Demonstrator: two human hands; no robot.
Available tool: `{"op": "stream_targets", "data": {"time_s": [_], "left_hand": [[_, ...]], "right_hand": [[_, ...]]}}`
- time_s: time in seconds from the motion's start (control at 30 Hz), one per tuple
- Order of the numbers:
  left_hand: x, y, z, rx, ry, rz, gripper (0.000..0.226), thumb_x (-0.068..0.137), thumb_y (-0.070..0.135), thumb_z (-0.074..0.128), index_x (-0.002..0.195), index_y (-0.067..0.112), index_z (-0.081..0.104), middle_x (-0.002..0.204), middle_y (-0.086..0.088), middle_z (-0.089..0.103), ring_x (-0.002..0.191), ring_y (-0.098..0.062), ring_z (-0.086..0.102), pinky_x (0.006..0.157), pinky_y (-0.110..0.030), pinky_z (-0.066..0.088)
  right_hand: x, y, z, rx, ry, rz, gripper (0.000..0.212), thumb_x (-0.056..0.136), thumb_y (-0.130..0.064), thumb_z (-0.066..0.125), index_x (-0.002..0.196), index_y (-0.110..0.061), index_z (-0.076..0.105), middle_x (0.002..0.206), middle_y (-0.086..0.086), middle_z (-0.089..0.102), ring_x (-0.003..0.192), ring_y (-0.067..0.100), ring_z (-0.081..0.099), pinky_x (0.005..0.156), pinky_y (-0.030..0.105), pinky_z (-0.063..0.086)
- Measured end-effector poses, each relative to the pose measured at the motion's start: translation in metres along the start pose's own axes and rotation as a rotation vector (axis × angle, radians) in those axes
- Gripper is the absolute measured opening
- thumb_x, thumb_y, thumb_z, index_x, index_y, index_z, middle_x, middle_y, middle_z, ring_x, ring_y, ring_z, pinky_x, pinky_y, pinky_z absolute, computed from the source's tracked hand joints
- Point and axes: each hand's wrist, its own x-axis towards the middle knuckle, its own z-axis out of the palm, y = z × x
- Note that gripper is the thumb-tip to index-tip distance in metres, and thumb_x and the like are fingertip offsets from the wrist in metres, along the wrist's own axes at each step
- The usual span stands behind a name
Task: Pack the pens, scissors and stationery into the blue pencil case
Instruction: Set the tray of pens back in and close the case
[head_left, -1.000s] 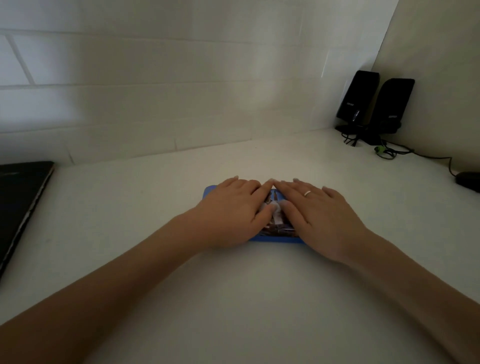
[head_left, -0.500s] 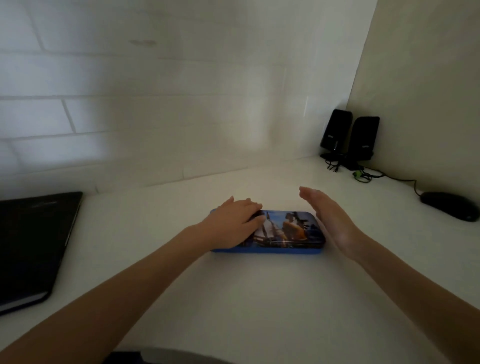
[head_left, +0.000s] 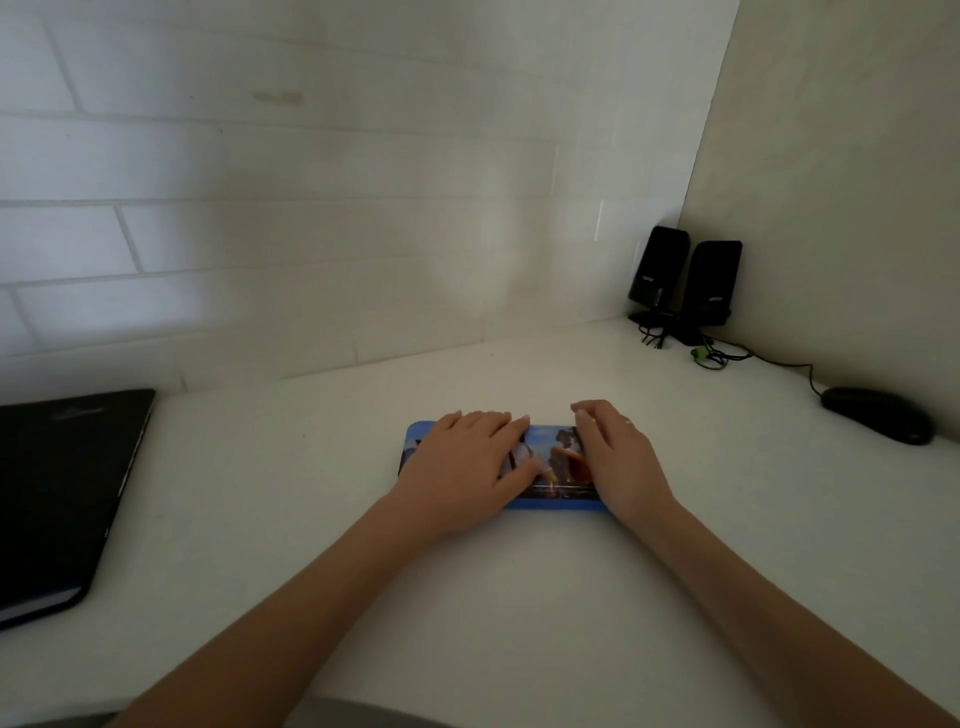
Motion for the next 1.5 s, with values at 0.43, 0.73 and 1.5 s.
{"op": "stream_targets", "data": {"time_s": [0.43, 0.73, 1.5], "left_hand": [[-0.034, -0.064, -0.016, 0.169, -0.146, -0.192, 0.103, 0.051, 0.082, -0.012, 0.145, 0.037, -0.009, 0.159, -0.002, -0.001, 0.146, -0.018, -0.003, 0.119, -0.042, 0.0], [-0.058, -0.156, -0.031, 0.21, -0.086, -0.516, 0.075, 0.086, 0.067, 0.027, 0.148, 0.031, 0.003, 0.159, 0.002, 0.003, 0.146, -0.02, -0.004, 0.117, -0.048, 0.005], [-0.053, -0.207, -0.035, 0.203, -0.051, -0.848, 0.062, 0.094, 0.053, 0.028, 0.146, 0.035, 0.001, 0.159, -0.003, 0.0, 0.145, -0.026, -0.005, 0.115, -0.052, -0.006]], "right_hand": [[0.01, -0.059, 0.049, -0.436, -0.503, -0.441, 0.098, 0.062, -0.083, 0.013, 0.147, -0.035, 0.01, 0.157, -0.015, 0.011, 0.145, 0.005, 0.004, 0.118, 0.032, 0.01], [0.032, -0.12, 0.152, -0.359, -0.489, -0.538, 0.053, 0.096, -0.047, 0.033, 0.146, -0.04, 0.016, 0.157, -0.012, 0.015, 0.145, 0.01, 0.004, 0.117, 0.051, 0.004], [0.07, -0.155, 0.204, 0.059, -0.403, -0.591, 0.037, 0.09, -0.007, 0.054, 0.123, -0.021, 0.06, 0.134, 0.005, 0.057, 0.13, 0.021, 0.043, 0.107, 0.027, 0.025]]}}
